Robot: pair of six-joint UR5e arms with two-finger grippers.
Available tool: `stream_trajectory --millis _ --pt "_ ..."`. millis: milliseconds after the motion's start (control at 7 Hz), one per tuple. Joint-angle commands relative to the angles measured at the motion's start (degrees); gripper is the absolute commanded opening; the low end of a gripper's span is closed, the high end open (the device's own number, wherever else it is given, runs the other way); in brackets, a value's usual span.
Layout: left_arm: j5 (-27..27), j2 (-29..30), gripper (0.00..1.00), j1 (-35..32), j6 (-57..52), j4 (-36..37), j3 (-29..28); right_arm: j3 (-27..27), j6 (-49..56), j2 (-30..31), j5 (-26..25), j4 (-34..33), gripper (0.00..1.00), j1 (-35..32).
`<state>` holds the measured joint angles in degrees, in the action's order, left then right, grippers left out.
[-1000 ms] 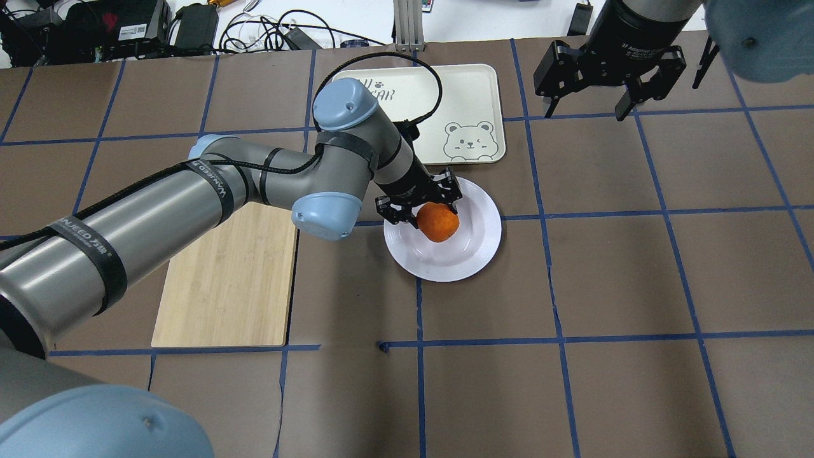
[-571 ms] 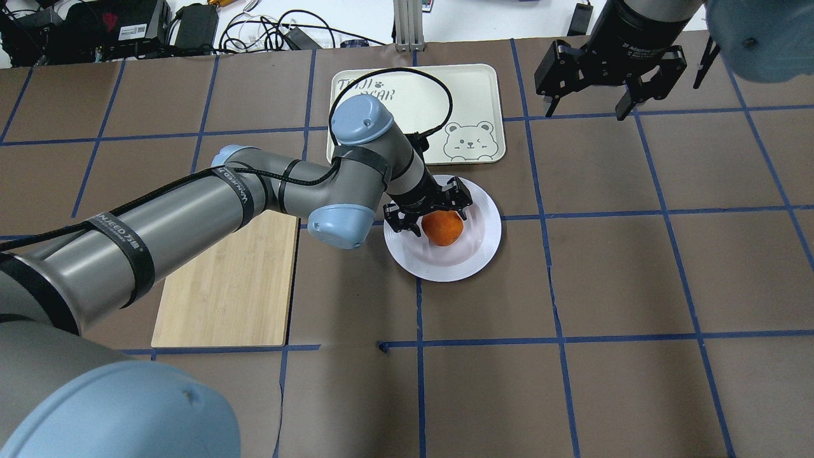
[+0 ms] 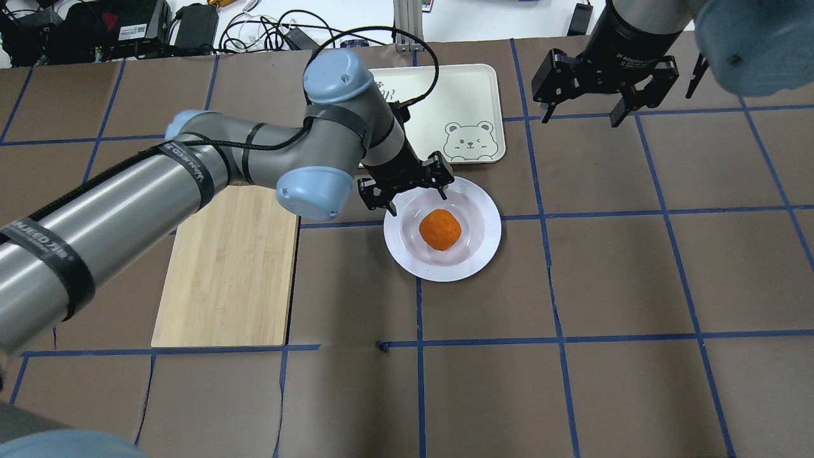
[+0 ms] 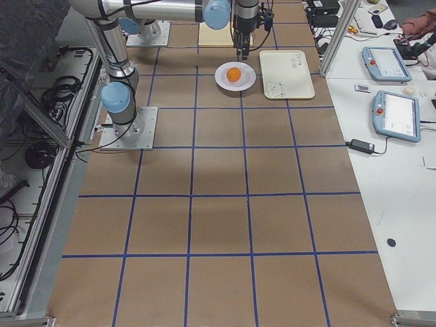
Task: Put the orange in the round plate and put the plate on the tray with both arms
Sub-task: 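Raise the left gripper toward rest while the right gripper moves toward the bowl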
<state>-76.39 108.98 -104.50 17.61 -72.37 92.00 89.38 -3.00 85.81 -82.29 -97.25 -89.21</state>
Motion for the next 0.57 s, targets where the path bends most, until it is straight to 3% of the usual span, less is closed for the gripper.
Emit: stream_trajectory --millis 0,143,286,429 --pt "-4.7 -8.3 1.0 4.4 -8.7 -17.3 -5.1 4.9 0.4 -0.3 7.8 -3.6 1.0 3.1" --pt "-6.6 -12.5 0.98 6.0 -8.9 -17.8 -5.1 9.5 3.4 -0.7 12.1 -8.3 1.0 4.8" --pt "-12.9 -15.9 0.98 6.2 -9.1 -18.1 -4.7 15.1 5.2 -1.2 14.7 -14.3 1.0 6.3" --pt "-15.4 -17.3 0.98 6.7 -9.3 -18.0 -4.1 21.1 5.4 -1.3 18.2 -22.3 1.0 6.5"
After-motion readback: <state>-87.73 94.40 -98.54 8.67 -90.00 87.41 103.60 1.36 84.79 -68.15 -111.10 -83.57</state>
